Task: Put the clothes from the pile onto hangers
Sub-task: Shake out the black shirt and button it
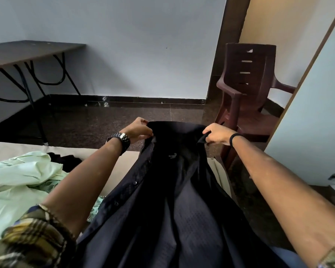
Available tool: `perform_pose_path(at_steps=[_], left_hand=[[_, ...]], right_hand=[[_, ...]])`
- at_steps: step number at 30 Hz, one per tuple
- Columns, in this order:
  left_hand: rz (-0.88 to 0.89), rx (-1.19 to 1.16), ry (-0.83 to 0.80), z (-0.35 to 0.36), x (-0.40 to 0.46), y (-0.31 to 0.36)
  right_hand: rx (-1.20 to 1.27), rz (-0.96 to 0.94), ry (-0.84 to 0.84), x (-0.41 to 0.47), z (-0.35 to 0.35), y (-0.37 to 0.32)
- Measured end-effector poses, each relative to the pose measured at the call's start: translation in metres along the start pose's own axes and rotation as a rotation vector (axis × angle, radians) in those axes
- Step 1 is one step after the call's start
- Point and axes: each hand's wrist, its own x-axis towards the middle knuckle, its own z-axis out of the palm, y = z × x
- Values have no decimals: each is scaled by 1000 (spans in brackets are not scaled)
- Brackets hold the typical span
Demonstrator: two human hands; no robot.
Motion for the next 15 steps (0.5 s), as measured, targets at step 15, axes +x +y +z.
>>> perform_pose_path(at_steps=[15], left_hand=[[450,744,363,6,-12,26]], right_hand=[[155,-86,321,-11,-31,-8]])
